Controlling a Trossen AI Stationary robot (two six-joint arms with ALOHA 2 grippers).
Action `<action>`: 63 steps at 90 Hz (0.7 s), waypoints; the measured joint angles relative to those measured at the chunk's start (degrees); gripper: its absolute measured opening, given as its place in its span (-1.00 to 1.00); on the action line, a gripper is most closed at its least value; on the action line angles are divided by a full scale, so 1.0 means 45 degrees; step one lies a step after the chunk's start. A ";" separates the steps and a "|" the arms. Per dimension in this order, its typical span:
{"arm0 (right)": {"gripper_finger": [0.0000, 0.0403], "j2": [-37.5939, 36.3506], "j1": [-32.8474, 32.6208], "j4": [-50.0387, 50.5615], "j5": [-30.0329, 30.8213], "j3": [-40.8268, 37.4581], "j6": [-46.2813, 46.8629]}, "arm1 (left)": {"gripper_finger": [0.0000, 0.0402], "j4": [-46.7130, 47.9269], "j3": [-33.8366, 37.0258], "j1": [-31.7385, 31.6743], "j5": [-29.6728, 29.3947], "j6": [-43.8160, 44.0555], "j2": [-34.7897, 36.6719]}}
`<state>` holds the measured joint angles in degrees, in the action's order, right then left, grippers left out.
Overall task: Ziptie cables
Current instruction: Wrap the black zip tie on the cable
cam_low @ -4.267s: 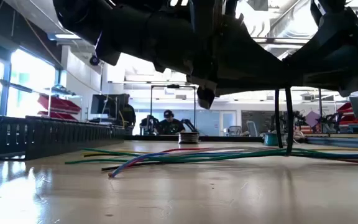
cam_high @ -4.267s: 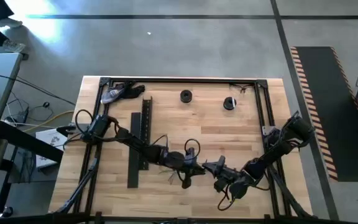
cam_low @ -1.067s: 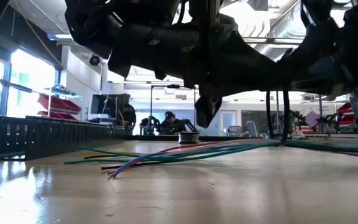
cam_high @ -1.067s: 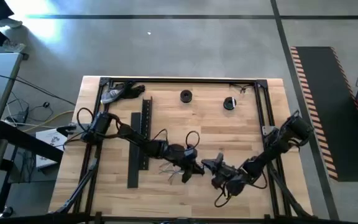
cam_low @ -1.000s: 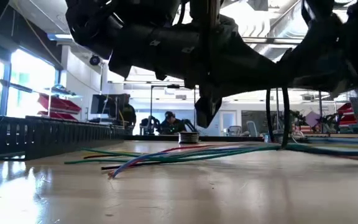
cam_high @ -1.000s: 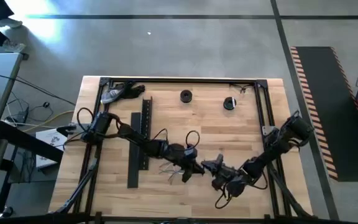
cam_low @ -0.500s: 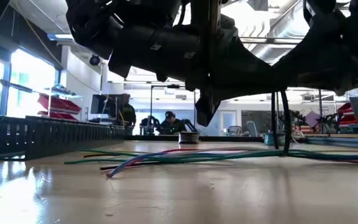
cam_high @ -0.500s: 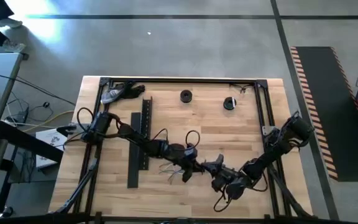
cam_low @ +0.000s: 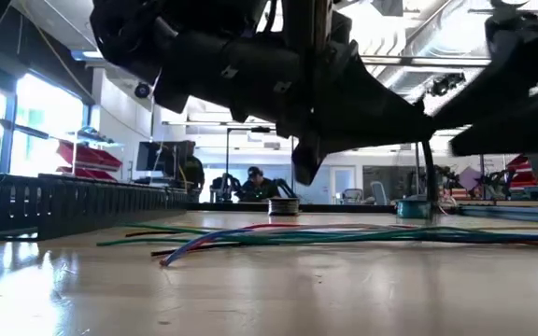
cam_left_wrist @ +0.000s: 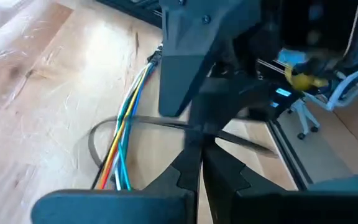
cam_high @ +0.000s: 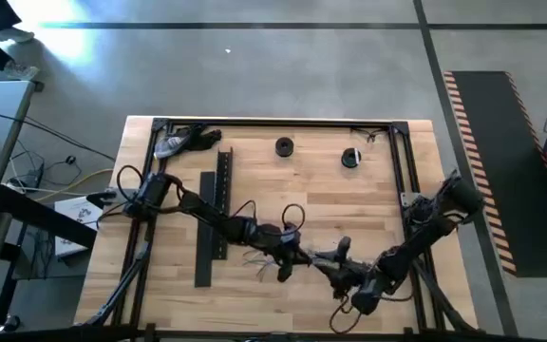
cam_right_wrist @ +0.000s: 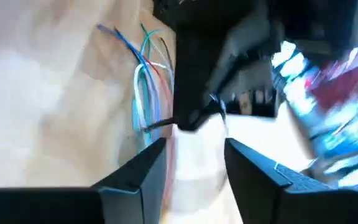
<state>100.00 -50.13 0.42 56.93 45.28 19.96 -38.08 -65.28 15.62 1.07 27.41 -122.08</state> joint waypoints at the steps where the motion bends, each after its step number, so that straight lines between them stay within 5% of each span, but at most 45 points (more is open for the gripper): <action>1: -0.25 -0.0052 -0.0038 0.0307 -0.0089 0.0090 0.0559 | -1.00 -0.0002 0.0000 0.0001 -0.0051 -0.0025 0.0000; 18: -0.29 -0.0271 -0.0374 0.4799 -0.1780 0.1818 0.6358 | -1.00 -0.0575 -0.0403 0.0022 -0.0740 -0.1109 -0.0423; 63: -0.30 -0.0271 -0.0915 0.9236 -0.2775 0.4039 1.3496 | -1.00 -0.0544 -0.2430 -0.0253 -0.0433 -0.3841 -0.2115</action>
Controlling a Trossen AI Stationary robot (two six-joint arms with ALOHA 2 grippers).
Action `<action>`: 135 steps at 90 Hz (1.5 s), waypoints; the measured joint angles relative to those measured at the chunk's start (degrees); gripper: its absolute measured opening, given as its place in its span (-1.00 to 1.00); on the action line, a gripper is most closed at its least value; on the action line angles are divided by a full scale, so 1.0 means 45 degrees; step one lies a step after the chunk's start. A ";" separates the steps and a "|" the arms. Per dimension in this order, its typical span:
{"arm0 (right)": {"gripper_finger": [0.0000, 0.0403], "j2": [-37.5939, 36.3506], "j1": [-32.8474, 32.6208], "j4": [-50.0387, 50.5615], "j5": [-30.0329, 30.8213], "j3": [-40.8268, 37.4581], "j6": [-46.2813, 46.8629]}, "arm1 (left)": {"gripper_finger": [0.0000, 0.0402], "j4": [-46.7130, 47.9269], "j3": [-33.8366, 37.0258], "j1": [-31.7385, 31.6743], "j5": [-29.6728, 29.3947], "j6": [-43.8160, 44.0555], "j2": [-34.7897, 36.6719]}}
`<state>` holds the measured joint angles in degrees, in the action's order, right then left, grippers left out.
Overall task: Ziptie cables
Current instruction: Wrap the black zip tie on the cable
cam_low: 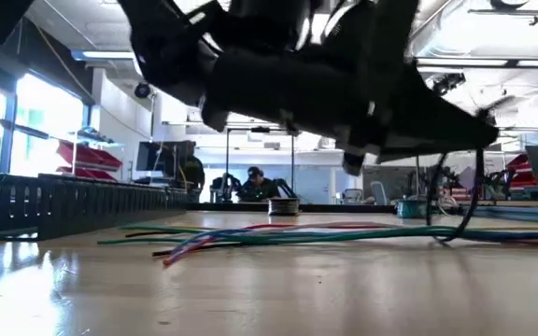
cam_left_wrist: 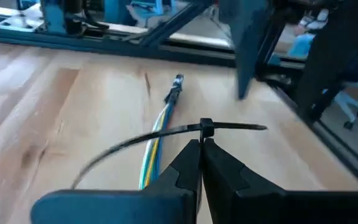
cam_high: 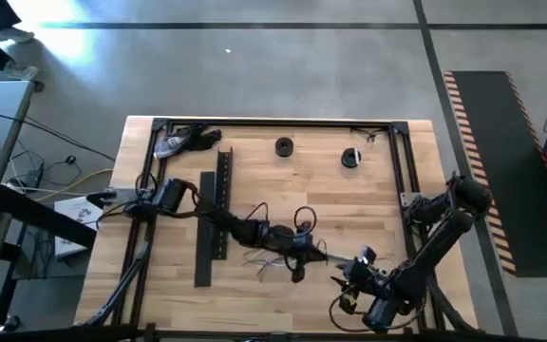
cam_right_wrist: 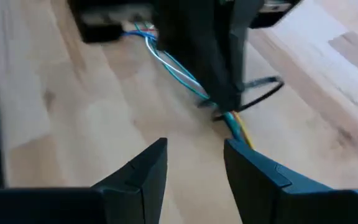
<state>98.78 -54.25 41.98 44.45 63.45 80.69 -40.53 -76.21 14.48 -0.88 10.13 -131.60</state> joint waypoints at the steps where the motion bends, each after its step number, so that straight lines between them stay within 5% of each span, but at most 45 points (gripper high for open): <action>1: -0.30 0.0000 0.0003 -0.0056 0.0000 -0.0003 0.0084 | -1.00 -0.0008 -0.0036 0.0002 0.0012 -0.0040 -0.0032; 22: -0.29 0.0509 0.0160 -0.1415 -0.0101 -0.0046 0.1983 | -1.00 0.0100 -0.0070 0.0045 0.0021 -0.0384 -0.0168; 75: -0.30 0.1656 0.1068 -0.0755 0.0150 -0.0066 0.5243 | -1.00 0.1111 -0.0062 0.0607 -0.1599 -0.1751 -0.0163; 135: -0.37 0.1656 0.1680 -0.1227 -0.0877 -0.0066 0.4308 | -1.00 0.0960 -0.0062 0.0871 -0.2237 -0.1976 -0.0163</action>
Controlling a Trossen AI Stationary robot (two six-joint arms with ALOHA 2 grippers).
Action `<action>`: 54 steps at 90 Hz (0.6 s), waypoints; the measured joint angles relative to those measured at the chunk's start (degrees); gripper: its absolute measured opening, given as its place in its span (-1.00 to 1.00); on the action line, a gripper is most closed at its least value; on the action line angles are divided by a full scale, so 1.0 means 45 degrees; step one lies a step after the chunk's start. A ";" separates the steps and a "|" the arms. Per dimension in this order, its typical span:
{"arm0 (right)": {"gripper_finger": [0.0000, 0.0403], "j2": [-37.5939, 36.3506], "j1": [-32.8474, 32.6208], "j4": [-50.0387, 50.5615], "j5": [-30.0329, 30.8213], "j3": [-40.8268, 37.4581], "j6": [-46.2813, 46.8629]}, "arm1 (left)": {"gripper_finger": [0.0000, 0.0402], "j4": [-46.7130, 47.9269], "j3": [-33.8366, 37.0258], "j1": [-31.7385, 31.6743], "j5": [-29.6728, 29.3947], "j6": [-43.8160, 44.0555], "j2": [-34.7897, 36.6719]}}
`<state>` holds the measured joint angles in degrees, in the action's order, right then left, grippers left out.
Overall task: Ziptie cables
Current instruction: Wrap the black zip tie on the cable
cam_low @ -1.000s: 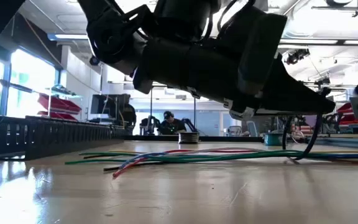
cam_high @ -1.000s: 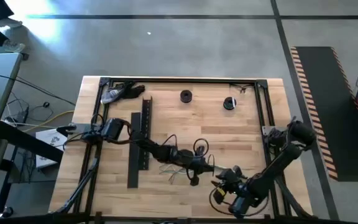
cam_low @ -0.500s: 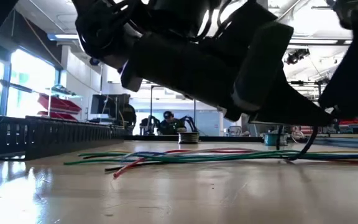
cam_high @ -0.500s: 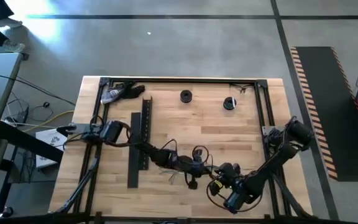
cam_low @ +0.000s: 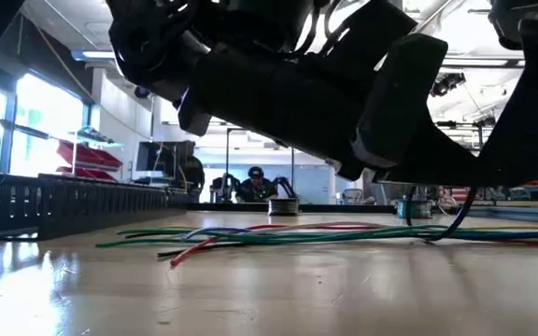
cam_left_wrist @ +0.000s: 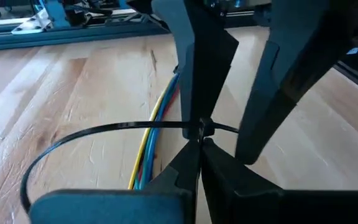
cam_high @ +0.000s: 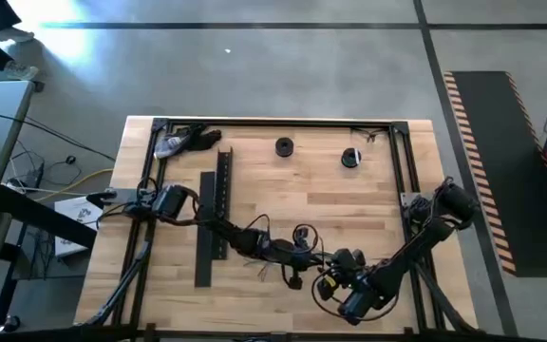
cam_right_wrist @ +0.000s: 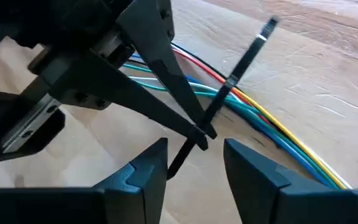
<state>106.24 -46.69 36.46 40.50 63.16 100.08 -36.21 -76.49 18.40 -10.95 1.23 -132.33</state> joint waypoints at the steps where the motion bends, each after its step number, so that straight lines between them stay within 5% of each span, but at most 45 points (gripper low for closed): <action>1: -0.39 0.0000 0.0009 0.0015 -0.0004 0.0000 0.0006 | -1.00 0.0000 0.0000 -0.0001 -0.0003 0.0000 0.0000; 21: -0.94 0.0000 0.0033 0.0016 -0.0109 0.0024 -0.0012 | -1.00 -0.0015 0.0000 0.0004 -0.0019 0.0057 0.0000; 54: -0.99 0.0000 -0.0111 -0.0641 -0.0396 0.0024 0.0398 | -1.00 -0.0005 0.0000 0.0068 -0.0693 0.0201 0.0005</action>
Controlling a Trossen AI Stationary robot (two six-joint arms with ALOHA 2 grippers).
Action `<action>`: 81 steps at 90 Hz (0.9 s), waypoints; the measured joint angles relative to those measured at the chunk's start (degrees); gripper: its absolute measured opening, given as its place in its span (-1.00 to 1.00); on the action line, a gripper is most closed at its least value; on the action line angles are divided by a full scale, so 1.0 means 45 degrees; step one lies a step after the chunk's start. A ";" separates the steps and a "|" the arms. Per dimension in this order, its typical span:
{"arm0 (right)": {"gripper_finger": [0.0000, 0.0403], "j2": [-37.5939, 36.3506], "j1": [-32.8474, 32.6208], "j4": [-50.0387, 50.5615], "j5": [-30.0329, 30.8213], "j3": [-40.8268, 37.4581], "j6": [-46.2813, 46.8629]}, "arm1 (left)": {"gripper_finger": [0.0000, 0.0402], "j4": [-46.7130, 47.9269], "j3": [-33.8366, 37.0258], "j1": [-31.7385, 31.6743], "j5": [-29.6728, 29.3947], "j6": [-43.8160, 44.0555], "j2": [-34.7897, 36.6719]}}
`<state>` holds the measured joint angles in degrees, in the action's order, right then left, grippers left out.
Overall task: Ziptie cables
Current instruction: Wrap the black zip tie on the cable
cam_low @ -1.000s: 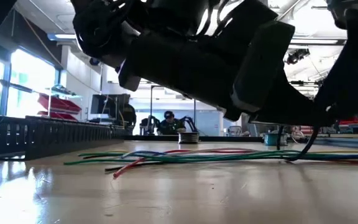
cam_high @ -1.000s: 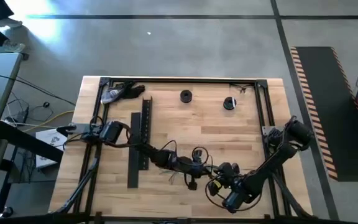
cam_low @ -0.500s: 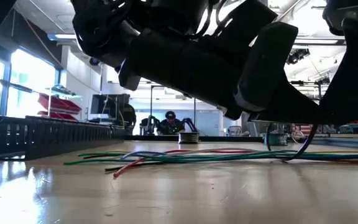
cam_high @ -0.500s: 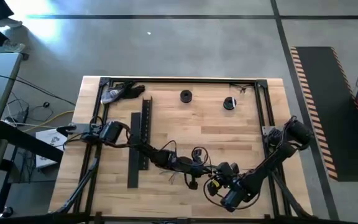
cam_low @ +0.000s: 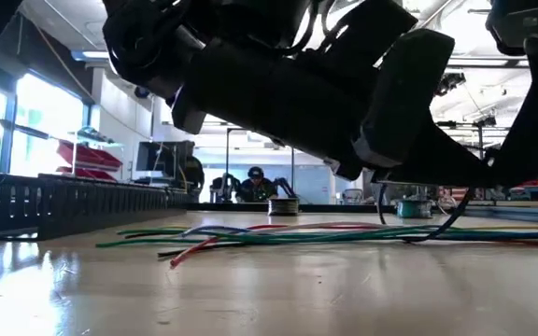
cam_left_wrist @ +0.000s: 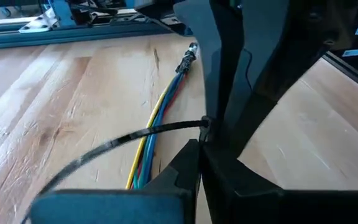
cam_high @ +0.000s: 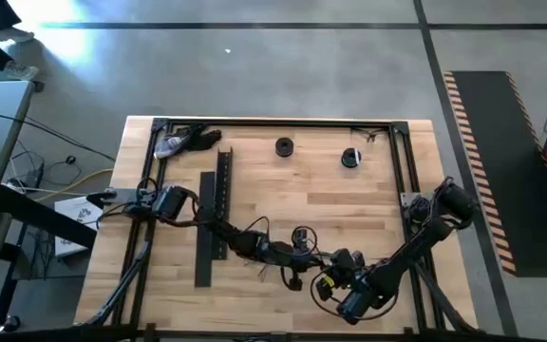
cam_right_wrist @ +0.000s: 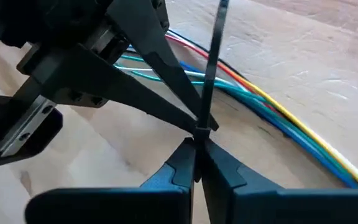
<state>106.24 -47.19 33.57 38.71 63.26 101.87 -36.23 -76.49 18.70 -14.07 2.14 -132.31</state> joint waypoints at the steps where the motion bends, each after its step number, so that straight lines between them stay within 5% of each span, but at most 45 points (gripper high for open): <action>1: -0.99 0.0000 -0.0016 -0.0026 0.0008 0.0000 0.0032 | -1.00 -0.0001 0.0000 0.0003 -0.0049 0.0052 0.0000; 25: -1.00 0.0415 -0.0882 -0.0804 -0.0048 0.0024 0.1473 | -1.00 -0.0011 0.0000 0.0043 -0.0665 0.0164 0.0034; 56: -0.99 0.2672 -0.2005 0.0252 -0.2850 0.2934 0.2814 | -1.00 0.0083 0.0000 0.0004 -0.0838 0.0131 0.0034; 81: -0.96 0.2195 -0.2222 0.5169 -0.2288 0.5027 0.2928 | -1.00 0.0068 0.0000 0.0014 -0.0752 -0.0079 0.0034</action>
<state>116.11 -57.19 56.83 28.42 85.89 115.04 -35.92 -76.49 18.76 -17.45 1.78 -132.16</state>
